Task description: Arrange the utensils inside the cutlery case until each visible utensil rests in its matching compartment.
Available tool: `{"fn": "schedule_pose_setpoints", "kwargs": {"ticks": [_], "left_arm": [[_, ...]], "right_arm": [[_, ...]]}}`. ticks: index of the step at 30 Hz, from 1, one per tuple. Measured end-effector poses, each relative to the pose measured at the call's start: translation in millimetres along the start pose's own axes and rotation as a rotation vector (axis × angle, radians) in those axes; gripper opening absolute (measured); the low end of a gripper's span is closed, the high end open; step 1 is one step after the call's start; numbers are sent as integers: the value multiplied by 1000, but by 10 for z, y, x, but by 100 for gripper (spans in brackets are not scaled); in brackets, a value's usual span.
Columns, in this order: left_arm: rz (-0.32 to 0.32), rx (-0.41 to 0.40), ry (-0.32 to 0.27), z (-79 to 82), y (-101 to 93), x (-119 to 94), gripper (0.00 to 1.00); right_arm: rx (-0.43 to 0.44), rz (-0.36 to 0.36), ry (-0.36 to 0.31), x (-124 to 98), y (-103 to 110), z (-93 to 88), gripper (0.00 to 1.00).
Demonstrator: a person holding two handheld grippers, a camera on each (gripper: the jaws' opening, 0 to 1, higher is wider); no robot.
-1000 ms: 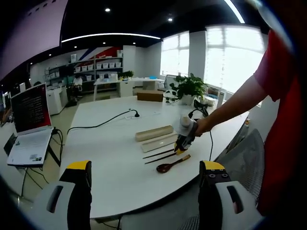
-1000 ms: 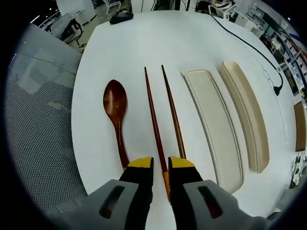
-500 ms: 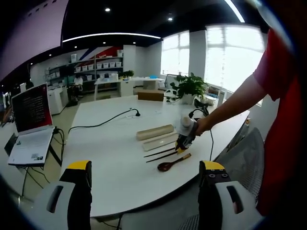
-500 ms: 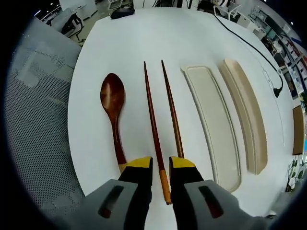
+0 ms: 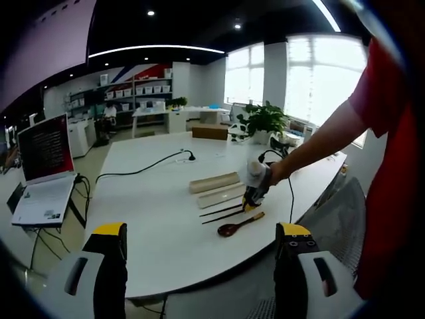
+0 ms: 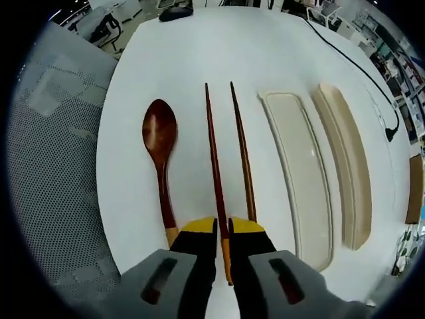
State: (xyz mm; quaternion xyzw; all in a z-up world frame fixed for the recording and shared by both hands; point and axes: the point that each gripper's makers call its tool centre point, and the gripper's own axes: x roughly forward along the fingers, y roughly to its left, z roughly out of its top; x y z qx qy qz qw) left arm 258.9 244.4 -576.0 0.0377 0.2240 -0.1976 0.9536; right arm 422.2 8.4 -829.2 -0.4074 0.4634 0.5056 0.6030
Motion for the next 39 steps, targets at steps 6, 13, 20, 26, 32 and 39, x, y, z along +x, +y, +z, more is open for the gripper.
{"fn": "schedule_pose_setpoints", "kwargs": {"ticks": [6,13,20,26,32,39], "left_arm": [[5,-6,-4,-15,-7,-19,94],[13,6,-1,-23,-7,-41,94],[23,-1,-13,-3,29,-67,94],[15,7,-18,12,3,-66,94],[0,18,-27,38,-30,-63,94],[-21,4,-40,-3,-39,-68,94]], "right_arm": [[-31,7,79,13,-1,9,1],[-57,18,119,5,12,-3,1],[-76,29,93,-22,88,-15,1],[-68,19,64,-104,73,50,0],[-60,22,56,-187,117,70,0],[-41,26,53,-271,176,52,1]]}}
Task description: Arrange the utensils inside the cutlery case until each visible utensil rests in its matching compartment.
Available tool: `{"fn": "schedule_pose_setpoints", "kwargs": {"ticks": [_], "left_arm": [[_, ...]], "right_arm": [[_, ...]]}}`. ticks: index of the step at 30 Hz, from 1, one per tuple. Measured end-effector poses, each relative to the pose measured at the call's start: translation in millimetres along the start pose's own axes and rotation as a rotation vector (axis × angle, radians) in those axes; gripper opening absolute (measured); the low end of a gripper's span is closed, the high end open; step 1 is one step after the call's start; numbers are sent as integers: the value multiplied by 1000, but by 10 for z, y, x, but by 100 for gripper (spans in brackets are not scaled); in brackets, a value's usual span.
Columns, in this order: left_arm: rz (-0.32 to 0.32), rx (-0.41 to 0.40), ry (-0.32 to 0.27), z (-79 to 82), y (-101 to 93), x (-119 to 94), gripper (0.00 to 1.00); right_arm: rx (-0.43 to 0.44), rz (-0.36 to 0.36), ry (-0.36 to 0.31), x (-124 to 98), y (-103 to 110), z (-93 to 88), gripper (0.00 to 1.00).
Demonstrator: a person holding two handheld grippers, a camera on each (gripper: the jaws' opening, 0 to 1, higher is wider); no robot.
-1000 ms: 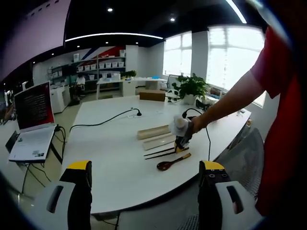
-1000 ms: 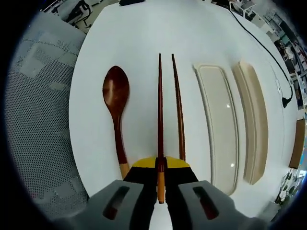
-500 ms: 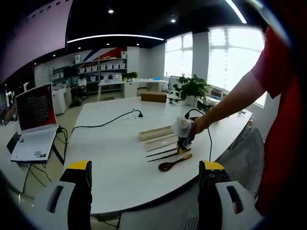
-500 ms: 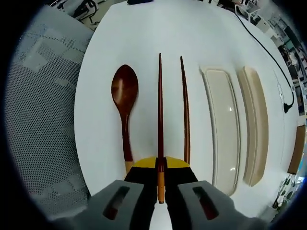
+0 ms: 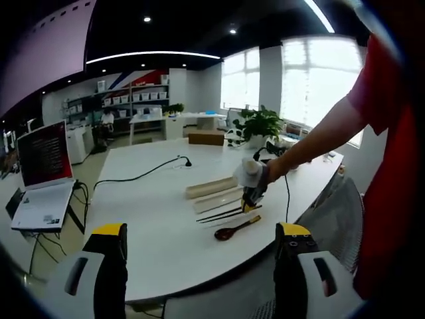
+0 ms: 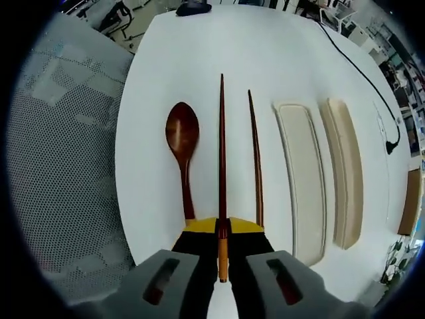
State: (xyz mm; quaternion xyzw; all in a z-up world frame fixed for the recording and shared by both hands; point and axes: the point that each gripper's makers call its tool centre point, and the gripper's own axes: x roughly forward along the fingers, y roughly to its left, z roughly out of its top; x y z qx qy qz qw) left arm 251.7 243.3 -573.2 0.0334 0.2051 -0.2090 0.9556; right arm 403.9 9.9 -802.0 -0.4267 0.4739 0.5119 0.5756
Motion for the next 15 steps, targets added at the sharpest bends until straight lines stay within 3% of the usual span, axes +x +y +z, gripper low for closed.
{"fn": "schedule_pose_setpoints", "kwargs": {"ticks": [5,9,15], "left_arm": [[-31,-18,2,-5,-25,25,94],[-53,-5,-6,66,-63,60,94],[-112,35,0,120,-126,134,94]], "right_arm": [[45,7,-2,-33,23,-11,1],[133,16,-24,-123,59,23,1],[101,-10,-40,-241,28,45,1]]}}
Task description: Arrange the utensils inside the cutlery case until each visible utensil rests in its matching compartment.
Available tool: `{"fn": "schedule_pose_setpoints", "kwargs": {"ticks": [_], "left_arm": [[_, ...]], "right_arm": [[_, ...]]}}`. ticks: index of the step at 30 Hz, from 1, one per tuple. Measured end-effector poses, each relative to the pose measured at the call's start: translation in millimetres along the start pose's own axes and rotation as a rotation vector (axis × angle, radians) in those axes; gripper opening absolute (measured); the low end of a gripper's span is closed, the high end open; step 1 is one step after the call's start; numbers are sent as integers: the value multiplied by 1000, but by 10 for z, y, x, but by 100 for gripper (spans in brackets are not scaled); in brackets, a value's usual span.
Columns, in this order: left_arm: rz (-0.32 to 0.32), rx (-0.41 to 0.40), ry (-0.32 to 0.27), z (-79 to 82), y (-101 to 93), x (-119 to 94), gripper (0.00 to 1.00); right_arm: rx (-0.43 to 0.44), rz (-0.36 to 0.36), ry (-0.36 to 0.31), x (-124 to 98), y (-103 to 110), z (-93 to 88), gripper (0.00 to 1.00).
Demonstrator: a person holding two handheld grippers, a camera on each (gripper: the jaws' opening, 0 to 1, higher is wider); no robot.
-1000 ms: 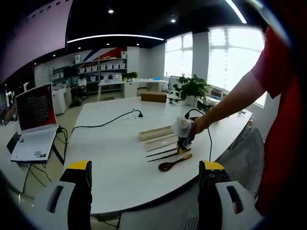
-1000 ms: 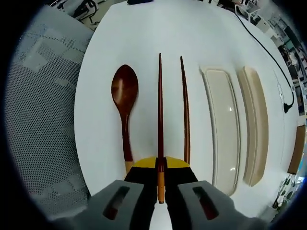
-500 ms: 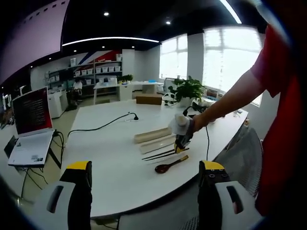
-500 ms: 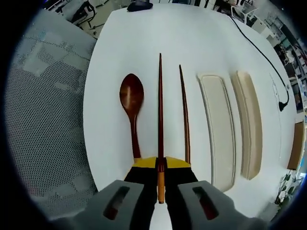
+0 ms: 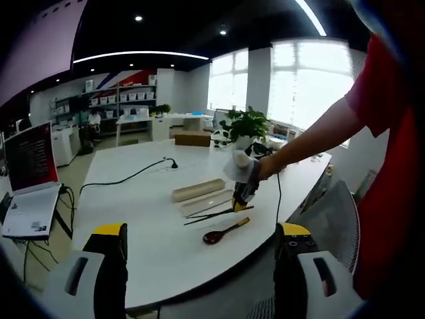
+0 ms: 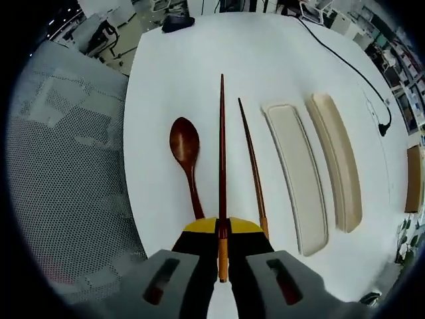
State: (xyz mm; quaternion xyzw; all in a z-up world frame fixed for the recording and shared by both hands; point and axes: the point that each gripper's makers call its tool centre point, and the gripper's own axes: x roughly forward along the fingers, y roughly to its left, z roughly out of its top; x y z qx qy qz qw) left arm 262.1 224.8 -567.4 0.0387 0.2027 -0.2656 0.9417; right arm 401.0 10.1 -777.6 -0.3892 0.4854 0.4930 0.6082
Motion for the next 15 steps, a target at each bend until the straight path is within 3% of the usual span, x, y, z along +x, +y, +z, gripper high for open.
{"fn": "schedule_pose_setpoints", "kwargs": {"ticks": [8,11,15], "left_arm": [[-69,9,17,32,-29,124,94],[-105,-23,-19,138,-109,139,94],[-116,-18,-17,133,-137,208,93]], "right_arm": [[-4,15,-11,-82,42,24,1],[-25,26,-11,-138,57,47,0],[-55,14,-12,-229,27,65,0]]}}
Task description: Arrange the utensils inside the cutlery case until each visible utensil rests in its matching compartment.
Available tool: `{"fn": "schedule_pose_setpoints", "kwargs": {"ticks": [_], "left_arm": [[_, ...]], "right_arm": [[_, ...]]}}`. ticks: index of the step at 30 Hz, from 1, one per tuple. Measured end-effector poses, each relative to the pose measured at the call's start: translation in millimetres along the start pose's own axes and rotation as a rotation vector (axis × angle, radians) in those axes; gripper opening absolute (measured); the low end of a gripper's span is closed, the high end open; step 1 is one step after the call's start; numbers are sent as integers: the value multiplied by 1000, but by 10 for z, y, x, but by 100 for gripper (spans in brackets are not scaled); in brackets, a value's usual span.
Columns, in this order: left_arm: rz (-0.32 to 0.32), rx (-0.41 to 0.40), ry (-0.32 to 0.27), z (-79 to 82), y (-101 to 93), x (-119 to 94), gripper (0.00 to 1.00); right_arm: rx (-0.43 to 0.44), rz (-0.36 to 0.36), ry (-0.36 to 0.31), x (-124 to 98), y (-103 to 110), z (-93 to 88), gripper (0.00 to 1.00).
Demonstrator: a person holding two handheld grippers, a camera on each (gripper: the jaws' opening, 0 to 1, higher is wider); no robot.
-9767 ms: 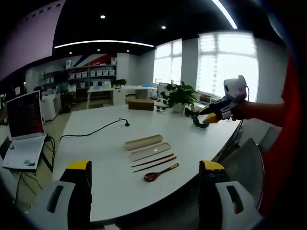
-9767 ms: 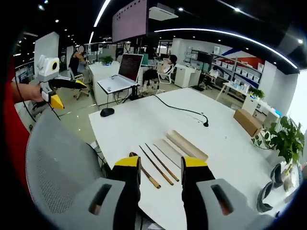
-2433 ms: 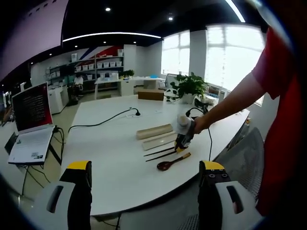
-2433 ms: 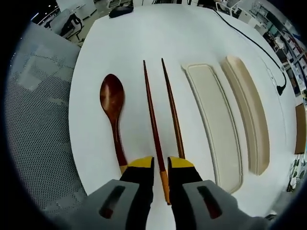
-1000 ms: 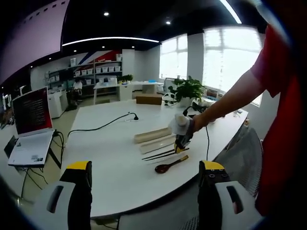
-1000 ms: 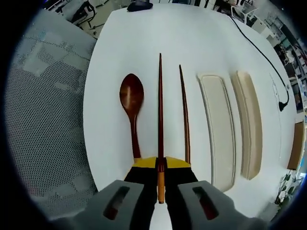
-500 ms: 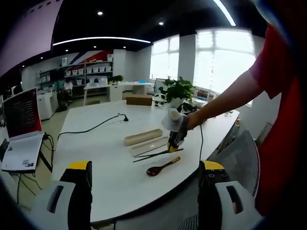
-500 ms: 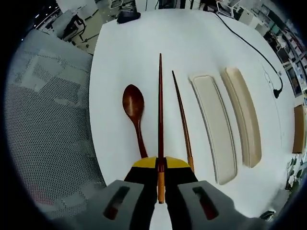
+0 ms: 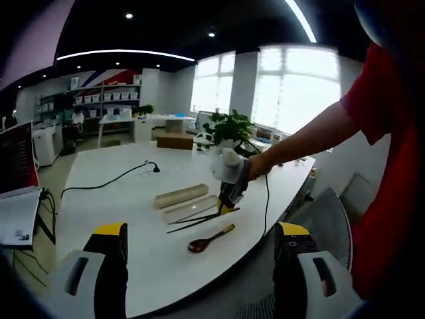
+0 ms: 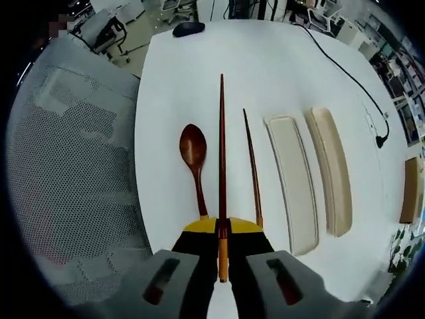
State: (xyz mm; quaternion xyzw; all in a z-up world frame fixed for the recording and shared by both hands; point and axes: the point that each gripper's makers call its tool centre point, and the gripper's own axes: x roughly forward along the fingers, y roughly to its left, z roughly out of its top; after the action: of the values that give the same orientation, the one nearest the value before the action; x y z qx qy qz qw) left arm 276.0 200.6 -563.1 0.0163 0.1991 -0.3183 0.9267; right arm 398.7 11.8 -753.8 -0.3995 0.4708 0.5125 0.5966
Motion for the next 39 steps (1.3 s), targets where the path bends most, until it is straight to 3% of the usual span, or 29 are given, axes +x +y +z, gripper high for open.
{"fn": "schedule_pose_setpoints", "kwargs": {"ticks": [14,30,39], "left_arm": [[-19,37,8,75,-52,80,93],[52,6,-15,67,-2,14,93],[51,20,-6,29,-115,44,93]], "right_arm": [[-27,-19,-18,-423,-178,-4,0],[-67,-50,-11,-587,-480,78,0],[-78,-60,-29,-618,-690,98,0]]}}
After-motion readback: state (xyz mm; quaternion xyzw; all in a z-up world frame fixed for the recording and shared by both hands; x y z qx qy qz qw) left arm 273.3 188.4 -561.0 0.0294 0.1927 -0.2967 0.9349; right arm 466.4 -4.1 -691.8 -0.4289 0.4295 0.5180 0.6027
